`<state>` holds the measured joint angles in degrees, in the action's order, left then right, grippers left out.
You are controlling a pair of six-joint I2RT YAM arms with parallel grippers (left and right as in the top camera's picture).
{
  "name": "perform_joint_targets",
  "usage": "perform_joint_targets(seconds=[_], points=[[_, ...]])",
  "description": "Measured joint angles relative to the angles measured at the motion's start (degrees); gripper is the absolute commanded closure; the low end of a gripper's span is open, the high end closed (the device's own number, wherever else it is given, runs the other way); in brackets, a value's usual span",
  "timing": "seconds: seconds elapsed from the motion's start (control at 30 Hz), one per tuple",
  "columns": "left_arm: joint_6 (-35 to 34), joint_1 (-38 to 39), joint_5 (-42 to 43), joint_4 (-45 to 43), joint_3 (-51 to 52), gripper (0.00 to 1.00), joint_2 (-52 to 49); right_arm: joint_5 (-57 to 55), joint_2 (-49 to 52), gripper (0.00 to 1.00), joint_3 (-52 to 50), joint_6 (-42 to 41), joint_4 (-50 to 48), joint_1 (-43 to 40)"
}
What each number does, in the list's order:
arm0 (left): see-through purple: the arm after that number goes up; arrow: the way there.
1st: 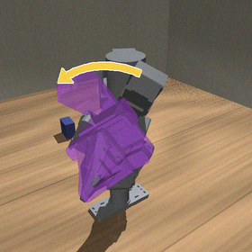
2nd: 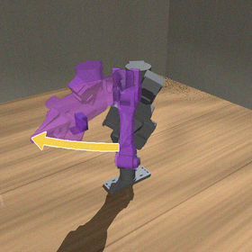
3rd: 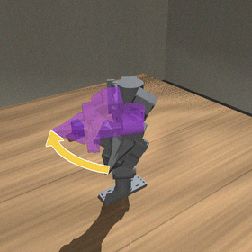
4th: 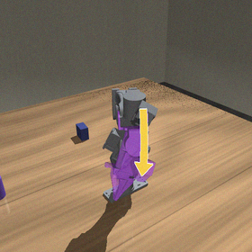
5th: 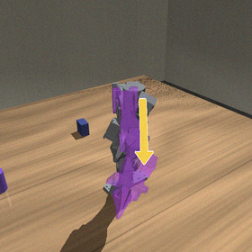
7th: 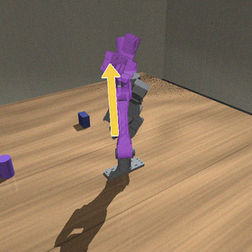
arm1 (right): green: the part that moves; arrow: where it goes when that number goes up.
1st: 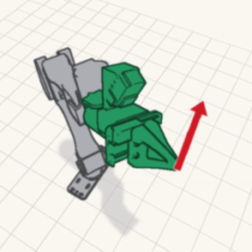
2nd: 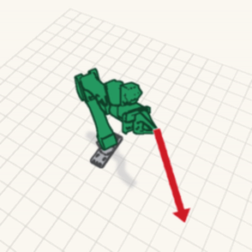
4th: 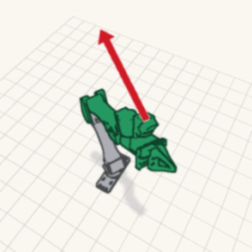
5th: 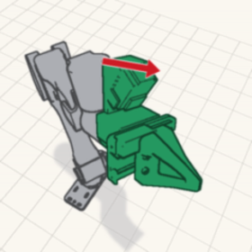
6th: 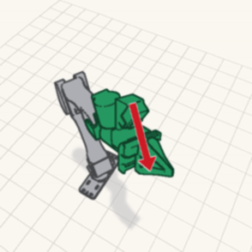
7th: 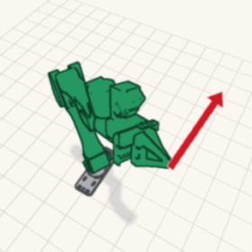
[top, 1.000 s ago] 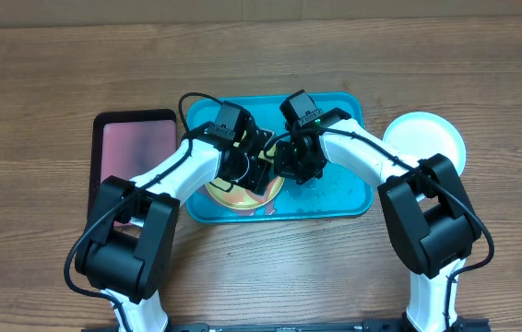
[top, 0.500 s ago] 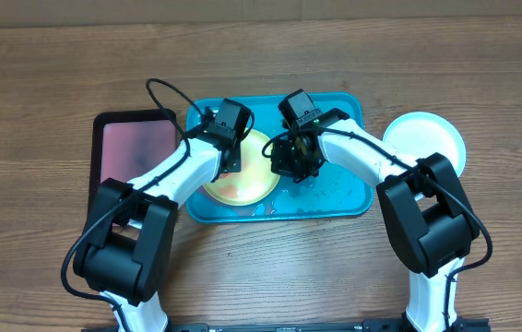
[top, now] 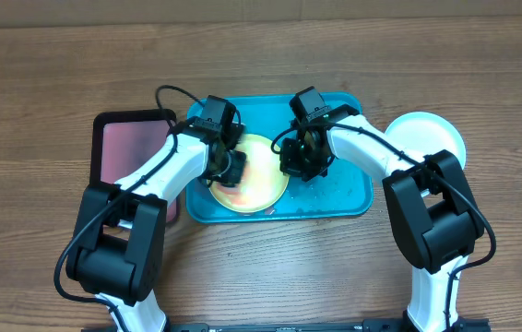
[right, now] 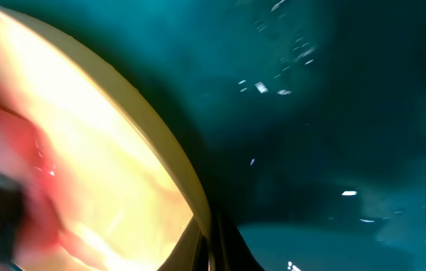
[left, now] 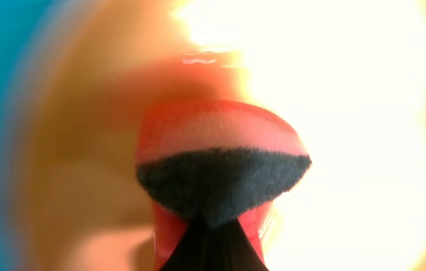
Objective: Clean dirty plates on tray and stack at the side
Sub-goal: 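Scrub the yellow plate with the left-gripper sponge while right holds it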
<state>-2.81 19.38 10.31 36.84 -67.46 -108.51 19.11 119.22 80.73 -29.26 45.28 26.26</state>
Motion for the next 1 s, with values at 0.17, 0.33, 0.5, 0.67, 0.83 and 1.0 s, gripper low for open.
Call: perform_joint_targets(seconds=[0.17, 0.33, 0.5, 0.67, 0.83, 1.0], points=[[3.8, 0.9, 8.9, -7.0, 0.7, 0.96, -1.2, 0.0, 0.0, 0.96, 0.0, 0.0, -0.1, 0.0], [-2.3, 1.3, 1.7, -10.4, 0.5, 0.96, -1.4, 0.0, 0.0, 0.96, 0.0, -0.7, -0.9, -0.1], [-12.1, 2.9, -14.3, -6.2, -1.2, 0.96, -1.4, 0.0, 0.0, 0.96, 0.0, -0.8, -1.1, 0.0], [-15.9, 2.7, -21.2, -0.8, -1.7, 0.96, -1.3, 0.1, 0.0, 0.96, 0.0, -0.7, -1.2, 0.1], [-9.7, 1.7, -13.0, 2.6, -2.1, 0.96, -1.1, 0.0, 0.0, 0.96, 0.0, -0.4, -0.4, 0.1], [2.4, 0.4, 5.7, 2.8, -1.7, 0.96, -1.1, 0.0, 0.0, 0.96, 0.0, -0.3, -0.3, 0.0]])
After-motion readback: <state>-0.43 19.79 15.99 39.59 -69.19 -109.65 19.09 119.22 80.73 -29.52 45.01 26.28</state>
